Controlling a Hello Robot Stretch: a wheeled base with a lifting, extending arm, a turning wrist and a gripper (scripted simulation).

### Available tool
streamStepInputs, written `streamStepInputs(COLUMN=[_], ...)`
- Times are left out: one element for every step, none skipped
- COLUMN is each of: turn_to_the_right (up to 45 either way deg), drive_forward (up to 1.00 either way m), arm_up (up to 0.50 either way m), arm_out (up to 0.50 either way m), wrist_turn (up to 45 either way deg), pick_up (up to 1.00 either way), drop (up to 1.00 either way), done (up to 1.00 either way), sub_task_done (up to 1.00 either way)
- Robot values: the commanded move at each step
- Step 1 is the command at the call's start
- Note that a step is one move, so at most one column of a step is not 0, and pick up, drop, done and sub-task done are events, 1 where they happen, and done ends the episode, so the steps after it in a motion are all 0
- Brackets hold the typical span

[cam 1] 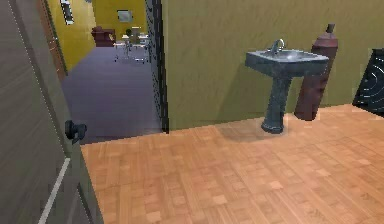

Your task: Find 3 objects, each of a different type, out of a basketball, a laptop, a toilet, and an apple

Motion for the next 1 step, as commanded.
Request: streamStepInputs(turn_to_the_right=[-12.0], drive_forward=[0.00], arm_up=[0.00], arm_out=[0.00], wrist_turn=[0.0], pick_up=[0.00], drop=[0.00], done=[0.00], sub_task_done=[0.00])
